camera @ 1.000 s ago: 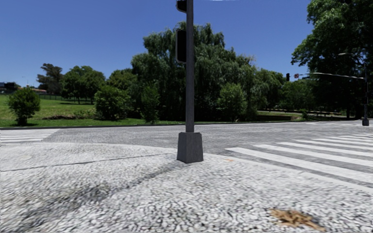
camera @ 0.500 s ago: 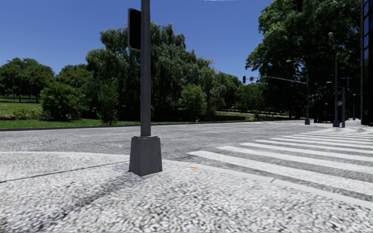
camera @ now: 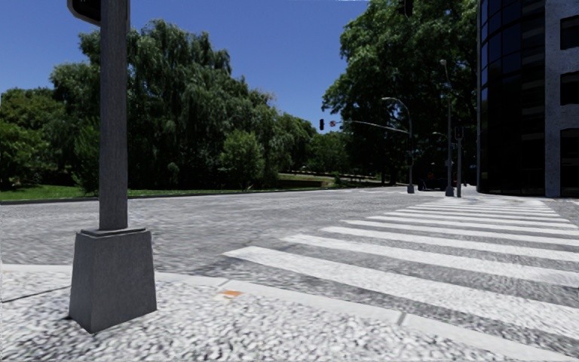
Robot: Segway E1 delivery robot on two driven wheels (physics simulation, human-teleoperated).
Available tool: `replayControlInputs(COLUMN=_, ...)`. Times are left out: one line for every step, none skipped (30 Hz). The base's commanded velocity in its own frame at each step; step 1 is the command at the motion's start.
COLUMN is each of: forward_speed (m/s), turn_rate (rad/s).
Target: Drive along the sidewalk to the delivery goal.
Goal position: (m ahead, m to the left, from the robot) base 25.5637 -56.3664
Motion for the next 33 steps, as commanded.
replayControlInputs(forward_speed=1.77, turn_rate=-0.52)
replayControlInputs(forward_speed=1.77, turn_rate=-0.52)
replayControlInputs(forward_speed=1.77, turn_rate=-0.53)
replayControlInputs(forward_speed=1.77, turn_rate=-0.53)
replayControlInputs(forward_speed=1.78, turn_rate=-0.58)
replayControlInputs(forward_speed=1.79, turn_rate=-0.61)
replayControlInputs(forward_speed=1.79, turn_rate=-0.63)
replayControlInputs(forward_speed=1.79, turn_rate=-0.63)
replayControlInputs(forward_speed=1.79, turn_rate=-0.65)
replayControlInputs(forward_speed=1.80, turn_rate=-0.72)
replayControlInputs(forward_speed=1.81, turn_rate=-0.76)
replayControlInputs(forward_speed=1.81, turn_rate=-0.76)
replayControlInputs(forward_speed=1.83, turn_rate=-0.77)
replayControlInputs(forward_speed=1.84, turn_rate=-0.77)
replayControlInputs(forward_speed=1.84, turn_rate=-0.77)
replayControlInputs(forward_speed=1.84, turn_rate=-0.77)
replayControlInputs(forward_speed=1.85, turn_rate=-0.77)
replayControlInputs(forward_speed=1.85, turn_rate=-0.77)
replayControlInputs(forward_speed=1.85, turn_rate=-0.77)
replayControlInputs(forward_speed=1.89, turn_rate=-0.72)
replayControlInputs(forward_speed=2.00, turn_rate=-0.57)
replayControlInputs(forward_speed=2.00, turn_rate=-0.32)
replayControlInputs(forward_speed=2.00, turn_rate=-0.32)
replayControlInputs(forward_speed=2.00, turn_rate=-0.15)
replayControlInputs(forward_speed=2.00, turn_rate=-0.08)
replayControlInputs(forward_speed=2.00, turn_rate=-0.07)
replayControlInputs(forward_speed=2.00, turn_rate=-0.06)
replayControlInputs(forward_speed=2.00, turn_rate=-0.06)
replayControlInputs(forward_speed=2.00, turn_rate=-0.06)
replayControlInputs(forward_speed=2.00, turn_rate=-0.05)
replayControlInputs(forward_speed=2.00, turn_rate=-0.05)
replayControlInputs(forward_speed=2.00, turn_rate=0.00)
replayControlInputs(forward_speed=2.00, turn_rate=0.00)
